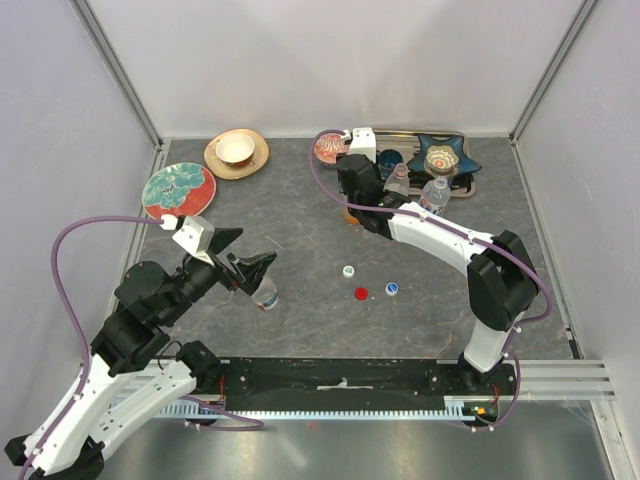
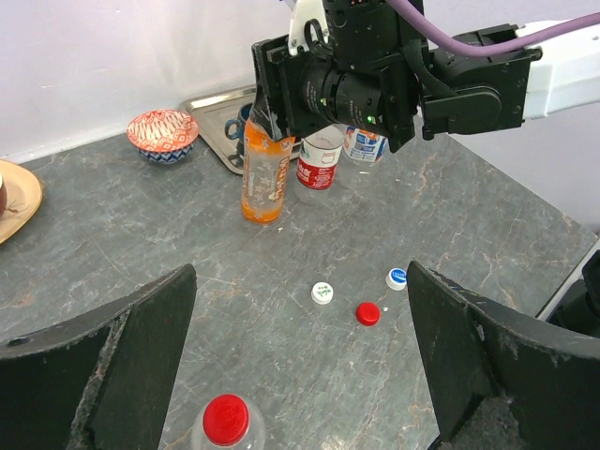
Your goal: Unscrew the bottle caps
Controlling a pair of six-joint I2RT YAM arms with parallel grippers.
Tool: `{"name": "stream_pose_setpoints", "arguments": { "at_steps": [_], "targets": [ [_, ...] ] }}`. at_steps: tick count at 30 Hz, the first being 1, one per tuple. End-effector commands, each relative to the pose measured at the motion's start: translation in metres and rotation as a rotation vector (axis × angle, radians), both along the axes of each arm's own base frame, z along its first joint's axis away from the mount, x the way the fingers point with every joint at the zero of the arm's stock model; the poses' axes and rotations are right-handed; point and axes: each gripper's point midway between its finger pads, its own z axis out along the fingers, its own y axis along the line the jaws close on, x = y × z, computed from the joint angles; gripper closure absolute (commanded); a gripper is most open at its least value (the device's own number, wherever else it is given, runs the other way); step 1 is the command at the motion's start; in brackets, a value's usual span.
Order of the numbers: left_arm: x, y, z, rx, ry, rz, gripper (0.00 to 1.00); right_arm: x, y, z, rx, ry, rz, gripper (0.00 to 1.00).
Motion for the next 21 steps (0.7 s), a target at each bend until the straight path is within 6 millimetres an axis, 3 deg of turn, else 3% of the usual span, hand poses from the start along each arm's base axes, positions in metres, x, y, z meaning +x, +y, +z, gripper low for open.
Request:
{"name": "stream_pose_setpoints", "arguments": {
  "at_steps": [1,17,21],
  "targets": [
    [0.001,-0.006,0.005,-0.034,0.002,-0.019,0.01,0.003,0.004,0.032,0.048,-0.048,0.006,0.41],
    [0.001,-0.006,0.004,-0.031,0.003,-0.019,0.01,-0.003,0.002,0.049,0.081,-0.059,0.017,0.36],
    [0.002,-0.002,0.007,-0.035,-0.008,0.001,0.01,-0.013,0.002,0.073,0.120,-0.081,0.040,0.36]
  ]
}}
